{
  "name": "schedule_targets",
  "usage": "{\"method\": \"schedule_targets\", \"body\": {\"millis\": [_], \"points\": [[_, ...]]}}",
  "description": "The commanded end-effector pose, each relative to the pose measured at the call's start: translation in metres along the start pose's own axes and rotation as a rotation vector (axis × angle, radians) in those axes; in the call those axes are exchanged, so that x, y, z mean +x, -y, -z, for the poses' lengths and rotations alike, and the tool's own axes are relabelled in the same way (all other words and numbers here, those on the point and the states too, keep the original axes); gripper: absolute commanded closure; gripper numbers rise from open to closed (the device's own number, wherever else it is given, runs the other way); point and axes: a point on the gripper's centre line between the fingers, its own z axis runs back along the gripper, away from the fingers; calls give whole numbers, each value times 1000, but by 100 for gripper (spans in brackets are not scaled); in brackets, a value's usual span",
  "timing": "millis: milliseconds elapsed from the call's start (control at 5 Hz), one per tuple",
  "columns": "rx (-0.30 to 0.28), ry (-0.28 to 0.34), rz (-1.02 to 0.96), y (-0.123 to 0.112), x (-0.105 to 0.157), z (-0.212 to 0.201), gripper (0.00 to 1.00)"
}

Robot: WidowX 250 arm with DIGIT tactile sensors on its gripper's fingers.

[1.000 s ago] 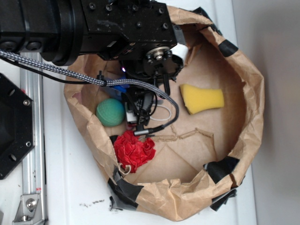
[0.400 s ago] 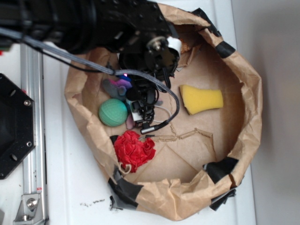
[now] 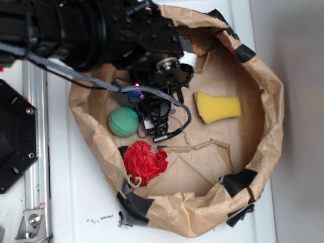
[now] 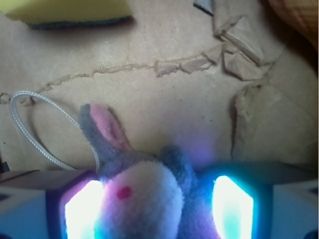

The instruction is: Grab the gray animal.

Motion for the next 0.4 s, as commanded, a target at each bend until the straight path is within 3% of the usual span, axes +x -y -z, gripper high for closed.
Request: {"method": "schedule_targets", "body": {"millis": [0,200], "points": [[15,13,13,-4,-6,-9,100],[21,26,0,-4,-7,-22,100]]}}
